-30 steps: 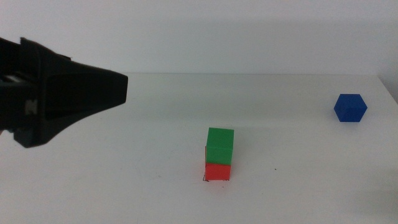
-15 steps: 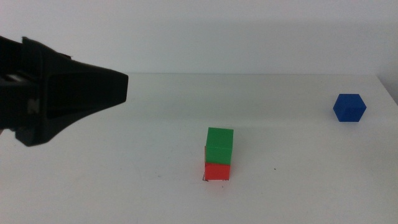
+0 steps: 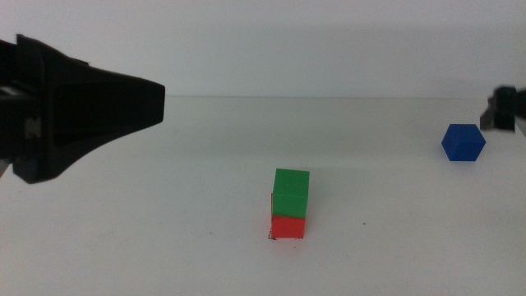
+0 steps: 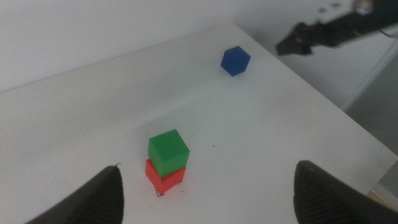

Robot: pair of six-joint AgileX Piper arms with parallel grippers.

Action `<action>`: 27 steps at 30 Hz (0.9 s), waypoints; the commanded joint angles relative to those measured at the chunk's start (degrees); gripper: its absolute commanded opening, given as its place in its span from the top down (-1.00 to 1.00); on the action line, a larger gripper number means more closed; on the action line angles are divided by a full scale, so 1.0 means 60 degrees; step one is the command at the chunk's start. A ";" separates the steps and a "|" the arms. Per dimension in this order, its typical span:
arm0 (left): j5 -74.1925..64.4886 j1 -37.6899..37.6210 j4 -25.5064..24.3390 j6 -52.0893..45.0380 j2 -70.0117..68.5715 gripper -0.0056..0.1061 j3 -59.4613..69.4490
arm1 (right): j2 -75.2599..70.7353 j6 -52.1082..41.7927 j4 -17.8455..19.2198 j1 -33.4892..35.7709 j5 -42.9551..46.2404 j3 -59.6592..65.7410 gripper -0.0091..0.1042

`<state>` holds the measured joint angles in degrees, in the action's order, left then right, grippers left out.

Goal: Stack red cubes first, then green, then blue cubes in a specific spot.

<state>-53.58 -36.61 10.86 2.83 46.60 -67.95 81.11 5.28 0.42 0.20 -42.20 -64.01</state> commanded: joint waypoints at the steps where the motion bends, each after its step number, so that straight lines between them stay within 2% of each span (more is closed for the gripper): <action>1: 0.0215 0.0021 -0.0055 -0.0002 -0.0046 -0.78 -0.0032 | 0.1445 -0.0826 -0.0070 -0.0415 -0.0802 -0.1608 -0.80; 8: 0.0352 0.0021 -0.0055 -0.0002 -0.0046 -0.78 -0.0032 | 0.5563 -0.1839 -0.0070 -0.1038 -0.2599 -0.5826 -0.80; 11: 0.0390 0.0021 -0.0055 -0.0002 -0.0046 -0.78 -0.0032 | 0.6774 -0.2221 0.0033 -0.1038 -0.2855 -0.7219 -0.80; 15: 0.0390 0.0021 -0.0055 -0.0002 -0.0046 -0.78 -0.0032 | 0.7819 -0.2364 0.0042 -0.1038 -0.2873 -0.8204 -0.80; 21: 0.0410 0.0021 -0.0055 -0.0002 -0.0046 -0.78 -0.0032 | 0.8671 -0.2734 -0.0070 -0.0965 -0.2801 -0.8484 -0.77; 22: 0.0410 0.0021 -0.0055 -0.0002 -0.0046 -0.78 -0.0032 | 0.8759 -0.2857 -0.0070 -0.0945 -0.2801 -0.8484 -0.73; 24: 0.0410 0.0021 -0.0055 -0.0002 -0.0046 -0.78 -0.0032 | 0.8843 -0.2895 0.0017 -0.0874 -0.2781 -0.8484 -0.43; 27: 0.0410 0.0021 -0.0055 -0.0002 -0.0046 -0.78 -0.0032 | 0.8768 -0.2843 -0.0070 -0.0795 -0.2872 -0.8484 0.39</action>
<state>-51.86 -36.61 10.86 2.83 46.60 -67.95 134.67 -11.24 -0.35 -4.85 -59.08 -114.35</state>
